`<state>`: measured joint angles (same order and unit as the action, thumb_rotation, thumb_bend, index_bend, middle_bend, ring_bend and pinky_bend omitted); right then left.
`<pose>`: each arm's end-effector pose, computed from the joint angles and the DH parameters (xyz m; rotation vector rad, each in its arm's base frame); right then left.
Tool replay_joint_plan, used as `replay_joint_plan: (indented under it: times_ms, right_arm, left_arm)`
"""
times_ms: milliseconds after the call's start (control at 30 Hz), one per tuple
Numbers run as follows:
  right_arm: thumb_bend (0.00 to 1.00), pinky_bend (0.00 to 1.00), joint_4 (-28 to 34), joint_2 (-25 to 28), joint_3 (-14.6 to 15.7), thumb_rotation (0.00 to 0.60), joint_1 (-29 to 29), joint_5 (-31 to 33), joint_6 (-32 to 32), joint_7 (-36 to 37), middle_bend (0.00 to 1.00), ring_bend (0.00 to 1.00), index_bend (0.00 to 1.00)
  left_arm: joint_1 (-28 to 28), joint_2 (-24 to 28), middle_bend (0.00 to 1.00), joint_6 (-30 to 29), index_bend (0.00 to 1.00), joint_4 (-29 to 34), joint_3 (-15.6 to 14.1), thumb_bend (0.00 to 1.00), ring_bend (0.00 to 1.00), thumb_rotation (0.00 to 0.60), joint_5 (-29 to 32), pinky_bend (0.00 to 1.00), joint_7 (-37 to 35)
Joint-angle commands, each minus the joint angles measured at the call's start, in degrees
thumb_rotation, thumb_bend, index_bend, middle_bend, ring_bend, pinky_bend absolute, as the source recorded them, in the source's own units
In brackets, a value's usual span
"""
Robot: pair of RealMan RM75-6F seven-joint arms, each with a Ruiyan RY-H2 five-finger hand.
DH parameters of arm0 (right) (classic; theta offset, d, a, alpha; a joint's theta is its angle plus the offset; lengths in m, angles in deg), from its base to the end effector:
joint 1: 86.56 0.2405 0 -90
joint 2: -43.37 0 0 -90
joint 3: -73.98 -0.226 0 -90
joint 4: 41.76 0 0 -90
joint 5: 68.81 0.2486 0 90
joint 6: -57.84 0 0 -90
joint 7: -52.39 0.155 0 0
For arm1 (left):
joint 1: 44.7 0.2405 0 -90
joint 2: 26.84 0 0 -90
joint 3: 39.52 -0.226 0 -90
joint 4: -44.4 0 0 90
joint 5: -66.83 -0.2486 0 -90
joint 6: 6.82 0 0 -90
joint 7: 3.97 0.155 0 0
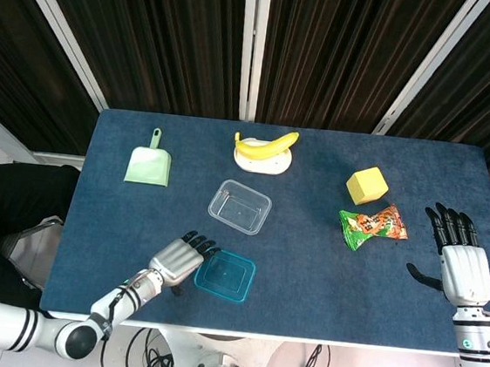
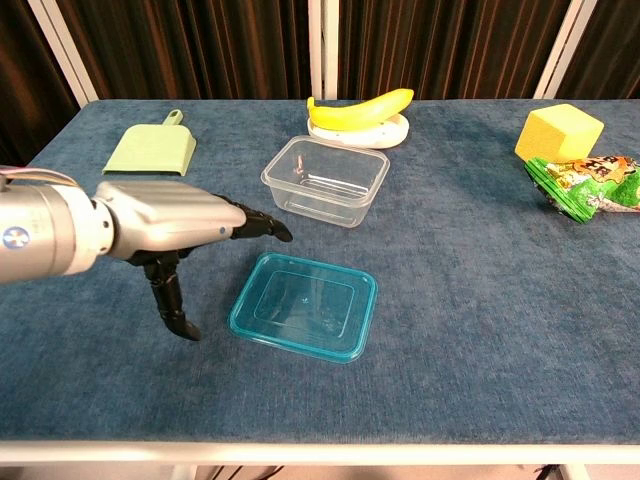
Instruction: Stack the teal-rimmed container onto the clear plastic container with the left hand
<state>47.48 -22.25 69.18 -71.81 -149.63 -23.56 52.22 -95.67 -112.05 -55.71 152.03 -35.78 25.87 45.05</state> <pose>-0.2825 -0.2538 0.1105 1.4203 -0.8363 0.9589 -0.0690 0.2438 -0.0962 -2.3024 -0.9140 -0.5699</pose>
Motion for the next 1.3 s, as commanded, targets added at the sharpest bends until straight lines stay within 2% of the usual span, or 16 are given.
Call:
replay_joint_plan:
  times_ms: [33, 233, 533, 800, 900, 1000, 1167, 1300]
  right_arm:
    - [0.07, 0.0, -0.52, -0.34, -0.12, 0.6, -0.28, 0.1, 0.24, 0.3, 0.0, 0.0, 0.0]
    - [0.07, 0.0, -1.17, -0.78, -0.3, 0.6, -0.78, 0.17, 0.64, 0.74, 0.0, 0.0, 0.0]
    - [0.07, 0.0, -2.84, -1.77, -0.9, 0.6, -1.76, 0.14, 0.02, 2.01, 0.0, 0.0, 0.0]
    - [0.07, 0.0, -3.62, -2.08, -1.1, 0.6, -2.37, 0.06, 0.23, 3.02, 0.0, 0.0, 0.0]
    - [0.07, 0.0, -3.83, -2.21, -1.24, 0.6, -2.6, 0.17, 0.24, 3.32, 0.0, 0.0, 0.0]
    - [0.07, 0.0, -4.01, -2.33, -1.28, 0.6, -2.73, 0.14, 0.41, 3.39, 0.0, 0.0, 0.0]
    - [0.07, 0.0, -3.93, -2.35, -1.49, 0.6, -2.92, 0.11, 0.44, 3.34, 0.0, 0.0, 0.0]
    - [0.07, 0.0, -3.8, -2.34, -1.69, 0.6, -3.06, 0.14, 0.46, 3.19, 0.0, 0.0, 0.0]
  left_arm:
    - [-3.36, -3.19, 0.01, -1.52, 0.02, -1.86, -0.9, 0.02, 0.0, 0.6, 4.22, 0.03, 1.98]
    - [-6.07, -5.53, 0.01, -4.52, 0.02, -3.53, -0.6, 0.02, 0.0, 0.6, 8.14, 0.04, 2.68]
    - [-9.79, -8.12, 0.01, -8.05, 0.02, -5.03, -2.26, 0.02, 0.0, 0.6, 15.32, 0.05, 6.49]
    - [-11.72, -9.55, 0.03, -8.63, 0.05, -6.01, -1.94, 0.02, 0.0, 0.6, 18.55, 0.05, 6.31]
    - [-12.08, -9.8, 0.05, -8.22, 0.09, -6.43, -1.84, 0.04, 0.0, 0.6, 18.39, 0.06, 5.56]
    - [-11.88, -10.27, 0.09, -8.22, 0.14, -7.19, -1.75, 0.11, 0.01, 0.6, 16.67, 0.07, 4.05]
    - [-11.4, -10.24, 0.22, -7.78, 0.25, -7.66, -1.91, 0.24, 0.12, 0.6, 13.76, 0.14, 1.71]
    - [-10.64, -9.12, 0.26, -8.26, 0.28, -6.77, -2.46, 0.28, 0.16, 0.6, 10.9, 0.17, 0.03]
